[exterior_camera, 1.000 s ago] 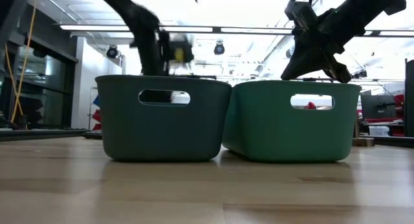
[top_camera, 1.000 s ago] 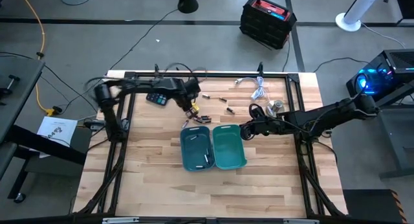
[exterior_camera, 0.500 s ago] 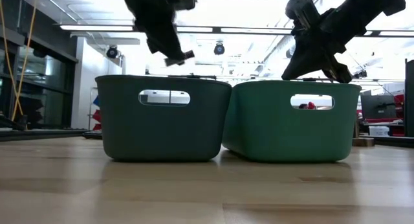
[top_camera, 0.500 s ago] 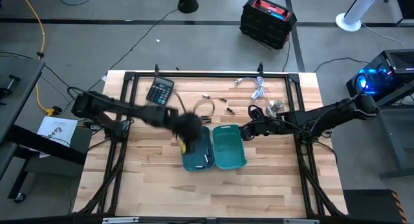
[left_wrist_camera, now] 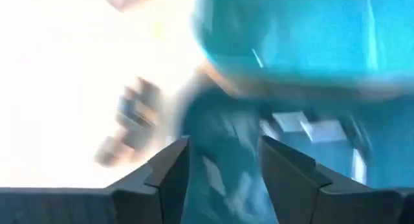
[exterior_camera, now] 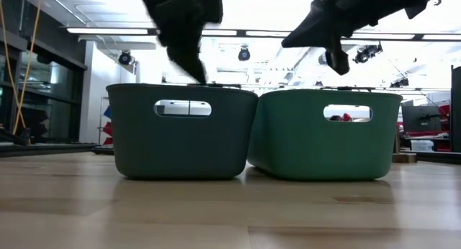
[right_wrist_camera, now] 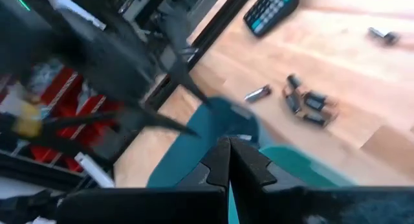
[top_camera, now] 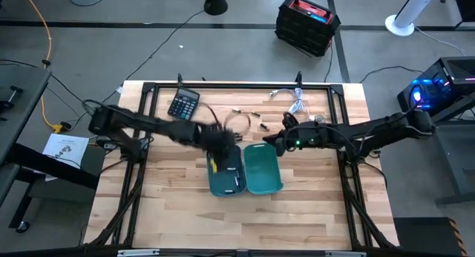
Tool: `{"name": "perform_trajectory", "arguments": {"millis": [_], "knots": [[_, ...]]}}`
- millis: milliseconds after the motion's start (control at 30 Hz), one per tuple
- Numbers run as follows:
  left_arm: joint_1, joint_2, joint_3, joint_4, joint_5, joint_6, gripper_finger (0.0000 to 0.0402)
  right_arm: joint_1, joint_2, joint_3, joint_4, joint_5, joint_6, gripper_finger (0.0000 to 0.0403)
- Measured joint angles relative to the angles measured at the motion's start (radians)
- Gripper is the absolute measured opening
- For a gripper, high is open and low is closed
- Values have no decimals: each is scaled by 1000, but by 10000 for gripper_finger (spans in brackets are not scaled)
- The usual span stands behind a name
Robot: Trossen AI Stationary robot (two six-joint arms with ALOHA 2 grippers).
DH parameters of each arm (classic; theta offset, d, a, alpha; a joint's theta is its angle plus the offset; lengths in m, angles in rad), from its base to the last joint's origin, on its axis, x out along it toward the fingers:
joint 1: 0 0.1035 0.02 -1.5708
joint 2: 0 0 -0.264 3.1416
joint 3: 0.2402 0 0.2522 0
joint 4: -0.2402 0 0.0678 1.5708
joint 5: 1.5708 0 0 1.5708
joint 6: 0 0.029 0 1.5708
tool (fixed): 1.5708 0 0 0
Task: Sort batteries
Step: Put the silver battery into the blue bin
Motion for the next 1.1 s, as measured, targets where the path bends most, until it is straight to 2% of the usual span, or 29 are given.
{"name": "perform_trajectory", "arguments": {"millis": [67,133,233,367,633,800,1100], "knots": [[85,-33,14,61,-8,43,181,-23,0,0,0,0,-19,0],[182,-32,17,133,74,82,185,-42,-3,0,4,-1,-32,0],[319,25,17,178,180,130,187,-65,-19,0,35,-15,-50,0],[437,148,66,144,209,237,188,-83,-61,0,79,-27,-78,0],[522,365,222,76,201,602,188,-123,-136,0,91,-24,-144,0],[552,423,262,80,196,794,188,-135,-144,0,92,68,-125,0],[617,497,264,17,334,822,177,-135,-144,0,90,151,-131,0]]}}
